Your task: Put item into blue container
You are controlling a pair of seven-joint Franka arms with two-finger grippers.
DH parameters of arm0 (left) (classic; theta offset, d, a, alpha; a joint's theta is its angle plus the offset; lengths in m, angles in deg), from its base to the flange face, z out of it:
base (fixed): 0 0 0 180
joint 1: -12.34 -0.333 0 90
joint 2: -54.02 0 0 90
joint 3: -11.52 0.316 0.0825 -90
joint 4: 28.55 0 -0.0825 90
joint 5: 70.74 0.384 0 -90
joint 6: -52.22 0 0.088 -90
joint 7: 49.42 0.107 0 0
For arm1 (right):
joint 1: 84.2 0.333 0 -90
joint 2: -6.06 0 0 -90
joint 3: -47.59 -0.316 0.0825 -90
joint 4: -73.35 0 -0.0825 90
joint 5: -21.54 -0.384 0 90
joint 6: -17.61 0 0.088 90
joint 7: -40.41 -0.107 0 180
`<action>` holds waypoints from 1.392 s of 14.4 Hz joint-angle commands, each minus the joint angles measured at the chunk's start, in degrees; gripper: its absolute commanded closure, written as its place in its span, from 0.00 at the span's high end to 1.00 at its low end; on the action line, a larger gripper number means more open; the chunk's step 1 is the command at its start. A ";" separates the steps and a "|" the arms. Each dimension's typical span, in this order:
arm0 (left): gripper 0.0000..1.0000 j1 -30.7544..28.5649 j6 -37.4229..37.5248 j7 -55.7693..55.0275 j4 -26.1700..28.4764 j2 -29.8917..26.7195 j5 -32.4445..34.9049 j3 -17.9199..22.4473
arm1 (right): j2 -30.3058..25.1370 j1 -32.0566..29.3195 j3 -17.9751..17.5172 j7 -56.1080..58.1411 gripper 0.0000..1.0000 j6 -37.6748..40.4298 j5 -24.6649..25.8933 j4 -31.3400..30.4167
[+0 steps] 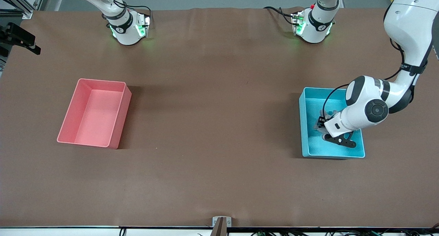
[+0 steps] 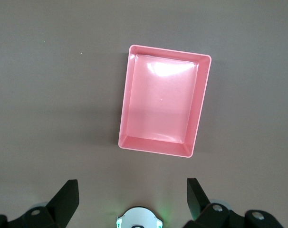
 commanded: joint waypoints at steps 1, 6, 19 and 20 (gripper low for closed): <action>1.00 -1.34 3.46 0.70 -0.08 -5.24 0.18 -0.83 | -1.40 -0.32 0.02 0.46 1.00 0.07 -1.18 -1.67; 1.00 -1.51 25.05 0.70 -14.98 -9.30 -7.73 -1.80 | -1.49 -0.32 0.02 0.11 1.00 0.07 -1.71 -2.02; 1.00 -5.55 40.75 -1.75 -17.06 -29.58 -19.60 -1.10 | -1.49 -0.24 -0.06 0.55 1.00 0.07 -0.83 -1.93; 1.00 -6.51 40.66 -1.93 -16.09 -31.00 -20.65 -0.84 | -1.49 -0.24 -0.15 0.63 1.00 0.07 -0.74 -1.93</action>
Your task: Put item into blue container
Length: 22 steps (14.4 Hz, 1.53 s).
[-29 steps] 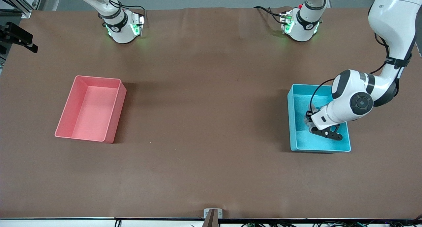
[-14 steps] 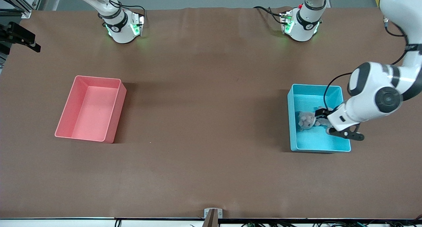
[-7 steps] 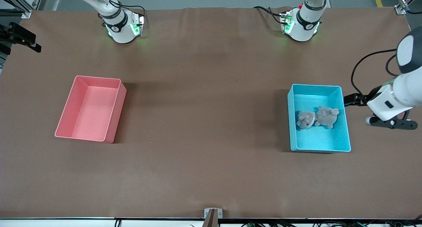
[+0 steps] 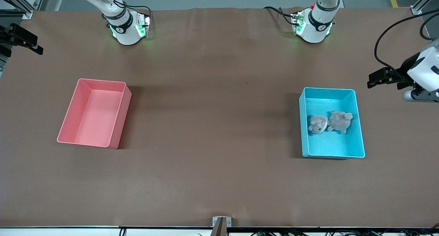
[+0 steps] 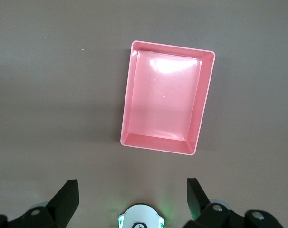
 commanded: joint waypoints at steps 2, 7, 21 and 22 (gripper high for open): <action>1.00 -2.84 -0.95 -0.84 3.85 -5.21 -3.45 0.37 | -1.58 -0.23 -0.20 0.63 1.00 -0.16 -0.26 -1.45; 1.00 -2.93 -1.91 -0.93 1.56 -4.86 -5.55 2.39 | -1.58 -0.23 -0.20 0.63 1.00 -0.24 -0.17 -1.36; 1.00 -3.46 -5.78 -2.16 0.42 -1.70 -3.10 2.92 | -1.40 -0.50 -0.37 0.63 1.00 -0.42 0.00 -1.45; 1.00 -3.54 -5.78 -2.16 0.33 -1.69 -2.75 2.92 | -1.40 -0.50 -0.37 0.63 1.00 -0.60 0.09 -1.45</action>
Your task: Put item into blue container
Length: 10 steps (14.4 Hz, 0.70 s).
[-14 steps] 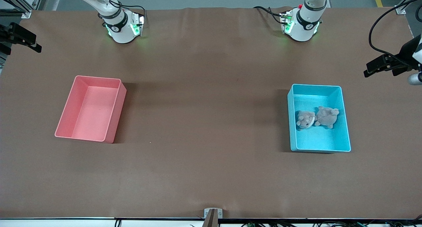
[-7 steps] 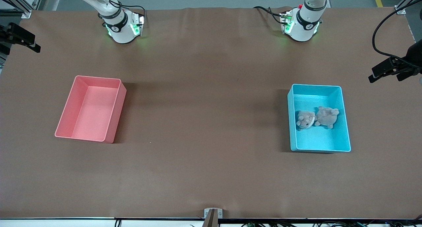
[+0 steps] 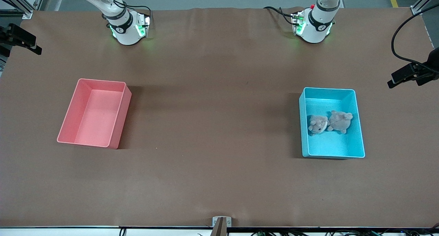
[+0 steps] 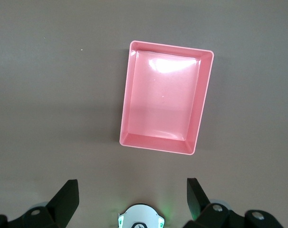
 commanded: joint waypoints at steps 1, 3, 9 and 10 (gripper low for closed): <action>1.00 0.01 -0.18 -0.19 -1.34 0.92 2.02 -0.47 | -1.31 -0.21 -0.55 0.79 1.00 -0.65 0.58 -1.43; 1.00 0.18 -0.18 0.25 -3.10 1.53 2.47 -0.47 | -1.31 1.02 -0.64 0.71 1.00 -0.30 2.77 -1.43; 1.00 20.86 -0.10 0.25 -3.54 1.97 4.93 18.71 | -1.40 0.93 -0.46 0.36 1.00 -0.56 2.69 -1.43; 1.00 25.45 -0.01 0.34 -3.54 1.88 4.93 23.39 | -1.40 0.93 -0.46 0.36 1.00 -0.65 2.69 -1.43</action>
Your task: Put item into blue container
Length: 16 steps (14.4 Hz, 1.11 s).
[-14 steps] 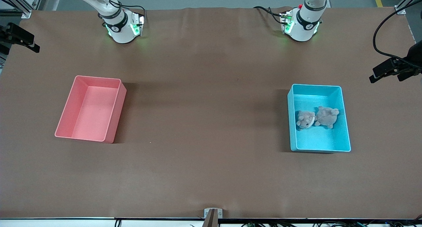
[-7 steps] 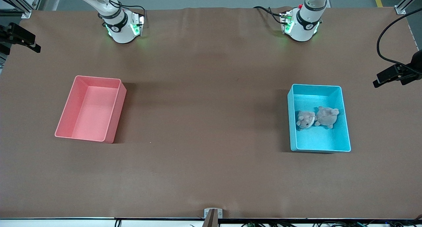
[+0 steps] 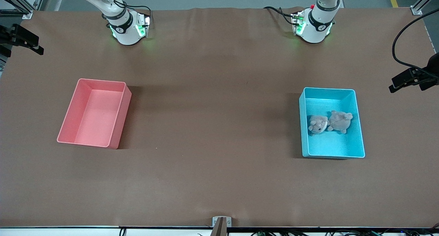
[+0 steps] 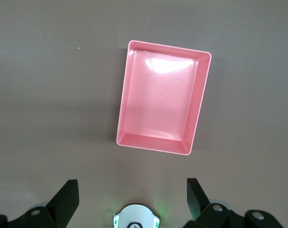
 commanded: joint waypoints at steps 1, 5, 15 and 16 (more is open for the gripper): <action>1.00 12.53 0.65 0.10 -1.32 0.33 1.17 12.40 | -1.40 0.22 -0.03 0.42 1.00 -0.58 1.21 -1.38; 1.00 17.15 0.74 0.10 -1.23 -0.28 1.17 16.66 | -1.31 0.31 -0.12 1.65 1.00 -0.67 1.30 -1.03; 1.00 17.32 0.48 0.10 -1.41 -0.46 1.17 16.22 | -1.31 -0.04 -0.03 3.23 1.00 -0.58 1.30 -1.29; 1.00 17.32 0.48 0.19 -1.41 -0.46 1.17 15.87 | -1.31 -0.04 0.06 3.23 1.00 -0.67 1.21 -1.29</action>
